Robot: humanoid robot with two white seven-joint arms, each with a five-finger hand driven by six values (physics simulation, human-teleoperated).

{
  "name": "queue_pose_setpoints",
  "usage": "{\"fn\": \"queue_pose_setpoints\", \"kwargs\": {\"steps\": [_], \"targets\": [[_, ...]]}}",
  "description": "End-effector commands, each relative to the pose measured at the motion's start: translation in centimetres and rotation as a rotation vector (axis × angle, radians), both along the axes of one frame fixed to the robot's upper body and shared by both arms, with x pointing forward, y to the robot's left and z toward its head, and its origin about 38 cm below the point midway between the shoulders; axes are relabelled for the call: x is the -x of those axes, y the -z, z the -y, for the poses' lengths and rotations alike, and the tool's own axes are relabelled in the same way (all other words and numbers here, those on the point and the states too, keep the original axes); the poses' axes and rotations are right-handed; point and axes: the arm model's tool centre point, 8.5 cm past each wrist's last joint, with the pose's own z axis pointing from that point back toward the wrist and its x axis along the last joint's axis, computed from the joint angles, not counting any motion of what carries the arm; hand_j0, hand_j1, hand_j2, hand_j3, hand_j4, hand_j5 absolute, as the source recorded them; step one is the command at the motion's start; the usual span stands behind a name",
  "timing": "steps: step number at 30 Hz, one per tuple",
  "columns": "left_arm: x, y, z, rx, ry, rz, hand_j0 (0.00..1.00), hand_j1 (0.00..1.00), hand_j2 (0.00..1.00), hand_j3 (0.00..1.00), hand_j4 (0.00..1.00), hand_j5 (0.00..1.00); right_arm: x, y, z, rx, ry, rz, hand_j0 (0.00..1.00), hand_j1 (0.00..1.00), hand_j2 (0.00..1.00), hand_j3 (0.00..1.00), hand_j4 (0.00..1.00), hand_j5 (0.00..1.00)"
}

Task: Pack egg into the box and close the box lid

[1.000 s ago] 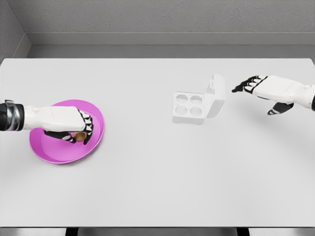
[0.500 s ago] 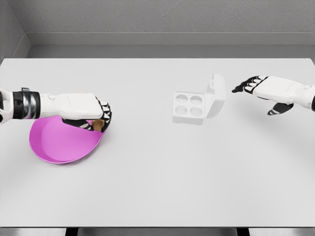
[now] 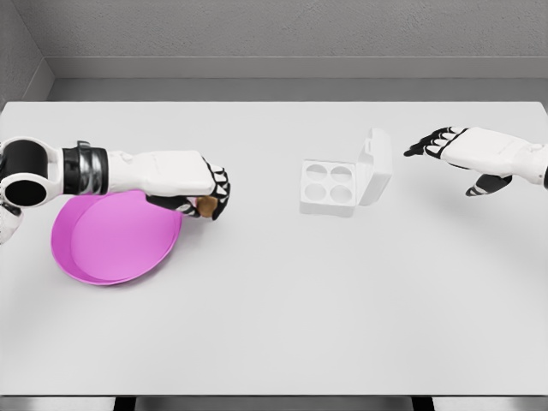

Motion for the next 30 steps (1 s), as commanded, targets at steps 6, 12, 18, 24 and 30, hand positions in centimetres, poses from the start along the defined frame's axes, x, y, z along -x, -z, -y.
{"fn": "queue_pose_setpoints", "kwargs": {"steps": [6, 12, 18, 24, 30], "targets": [[-2.2, 0.0, 3.2, 0.060, -0.001, -0.017, 0.36, 0.36, 0.36, 0.36, 0.36, 0.36, 0.0, -0.1, 0.1, -0.004, 0.003, 0.000, 1.00, 1.00, 1.00, 1.00, 1.00, 1.00], [-2.5, -1.4, 5.7, 0.092, 0.044, 0.009, 0.35, 0.35, 0.35, 0.35, 0.35, 0.35, 0.0, -0.1, 0.0, -0.005, 0.001, 0.001, 1.00, 1.00, 1.00, 1.00, 1.00, 1.00], [-2.5, -2.9, 8.1, 0.122, 0.088, 0.035, 0.36, 0.36, 0.36, 0.36, 0.36, 0.36, 0.0, -0.2, 0.2, -0.002, 0.004, 0.000, 1.00, 1.00, 1.00, 1.00, 1.00, 1.00], [-3.5, -3.1, 10.2, 0.147, 0.093, 0.024, 0.36, 0.36, 0.36, 0.36, 0.36, 0.36, 0.0, -0.2, 0.2, -0.003, 0.004, 0.002, 1.00, 1.00, 1.00, 1.00, 1.00, 1.00], [-4.2, -2.3, 13.2, 0.156, 0.103, 0.006, 0.36, 0.36, 0.36, 0.36, 0.36, 0.36, 0.0, -0.2, 0.1, -0.003, 0.003, 0.002, 1.00, 1.00, 1.00, 1.00, 1.00, 1.00]]}}
